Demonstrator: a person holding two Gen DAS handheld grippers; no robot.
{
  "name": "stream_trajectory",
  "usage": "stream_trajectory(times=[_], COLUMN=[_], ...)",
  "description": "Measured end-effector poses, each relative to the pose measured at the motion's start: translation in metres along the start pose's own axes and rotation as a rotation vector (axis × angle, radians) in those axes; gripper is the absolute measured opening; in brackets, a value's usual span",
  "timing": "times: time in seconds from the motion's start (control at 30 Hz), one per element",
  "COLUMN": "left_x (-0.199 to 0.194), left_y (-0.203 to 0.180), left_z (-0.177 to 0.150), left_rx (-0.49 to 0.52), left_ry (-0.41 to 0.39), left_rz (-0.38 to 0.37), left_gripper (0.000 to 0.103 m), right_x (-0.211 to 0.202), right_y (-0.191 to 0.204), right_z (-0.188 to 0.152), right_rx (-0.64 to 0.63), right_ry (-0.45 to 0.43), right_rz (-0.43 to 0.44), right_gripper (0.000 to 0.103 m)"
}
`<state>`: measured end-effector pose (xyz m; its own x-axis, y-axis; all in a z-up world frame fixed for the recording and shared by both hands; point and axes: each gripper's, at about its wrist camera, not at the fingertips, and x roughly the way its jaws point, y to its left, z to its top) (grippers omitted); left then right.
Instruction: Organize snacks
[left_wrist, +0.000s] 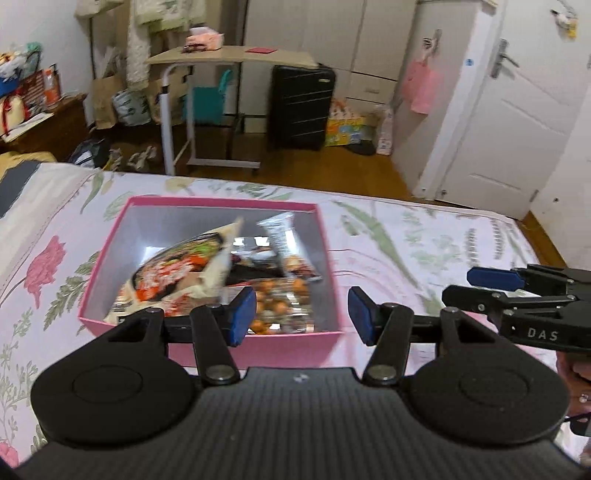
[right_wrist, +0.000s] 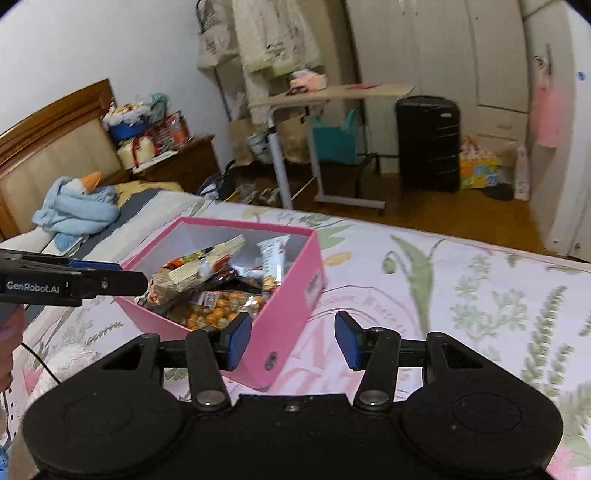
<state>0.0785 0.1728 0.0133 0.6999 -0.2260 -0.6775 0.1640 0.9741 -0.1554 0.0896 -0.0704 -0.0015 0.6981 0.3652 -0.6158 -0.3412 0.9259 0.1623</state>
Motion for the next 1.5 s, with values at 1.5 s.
stream_trajectory(times=[1.5], left_x=[-0.017], left_y=[-0.105], left_z=[-0.045], left_rx=[0.085], left_ry=[0.034], left_rz=[0.048], left_gripper=[0.095], right_x=[-0.111], right_y=[-0.029], right_z=[-0.055], right_rx=[0.157], right_ry=[-0.018], right_rz=[-0.384], right_gripper=[0.097])
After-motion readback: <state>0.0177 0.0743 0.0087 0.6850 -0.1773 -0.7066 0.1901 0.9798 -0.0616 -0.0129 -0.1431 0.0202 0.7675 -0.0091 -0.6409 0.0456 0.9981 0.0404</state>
